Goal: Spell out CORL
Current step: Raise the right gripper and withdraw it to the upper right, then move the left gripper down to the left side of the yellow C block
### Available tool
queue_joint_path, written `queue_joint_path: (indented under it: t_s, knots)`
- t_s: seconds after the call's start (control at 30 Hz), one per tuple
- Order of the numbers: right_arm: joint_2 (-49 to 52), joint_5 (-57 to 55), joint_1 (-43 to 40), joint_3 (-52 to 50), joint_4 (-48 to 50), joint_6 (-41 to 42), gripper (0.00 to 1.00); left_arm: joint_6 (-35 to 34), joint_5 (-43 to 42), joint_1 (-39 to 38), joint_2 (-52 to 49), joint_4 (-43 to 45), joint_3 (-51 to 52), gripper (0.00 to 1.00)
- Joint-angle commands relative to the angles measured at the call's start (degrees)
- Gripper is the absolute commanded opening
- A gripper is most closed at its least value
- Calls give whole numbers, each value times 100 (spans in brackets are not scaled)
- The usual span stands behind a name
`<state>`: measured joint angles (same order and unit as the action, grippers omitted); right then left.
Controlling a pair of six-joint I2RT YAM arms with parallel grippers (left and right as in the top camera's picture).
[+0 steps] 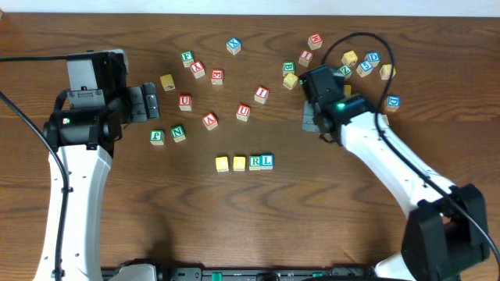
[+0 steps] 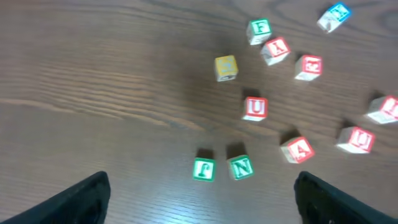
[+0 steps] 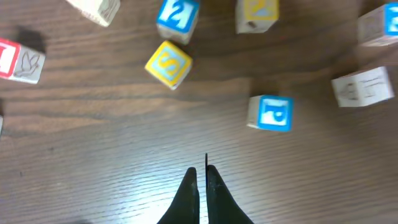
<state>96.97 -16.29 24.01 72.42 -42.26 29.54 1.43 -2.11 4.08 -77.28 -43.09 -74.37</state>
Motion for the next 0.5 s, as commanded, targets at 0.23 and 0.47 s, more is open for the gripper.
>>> queue_joint_path:
  t_s: [0.23, 0.47]
  knots:
    - [-820, -55, -186, 151, -306, -269, 2, -212, -1779, -579, -647, 81, 1187, 8]
    - [-826, -116, -197, 151, -739, -286, 2, -212, -953, -844, -1266, 293, 1425, 7]
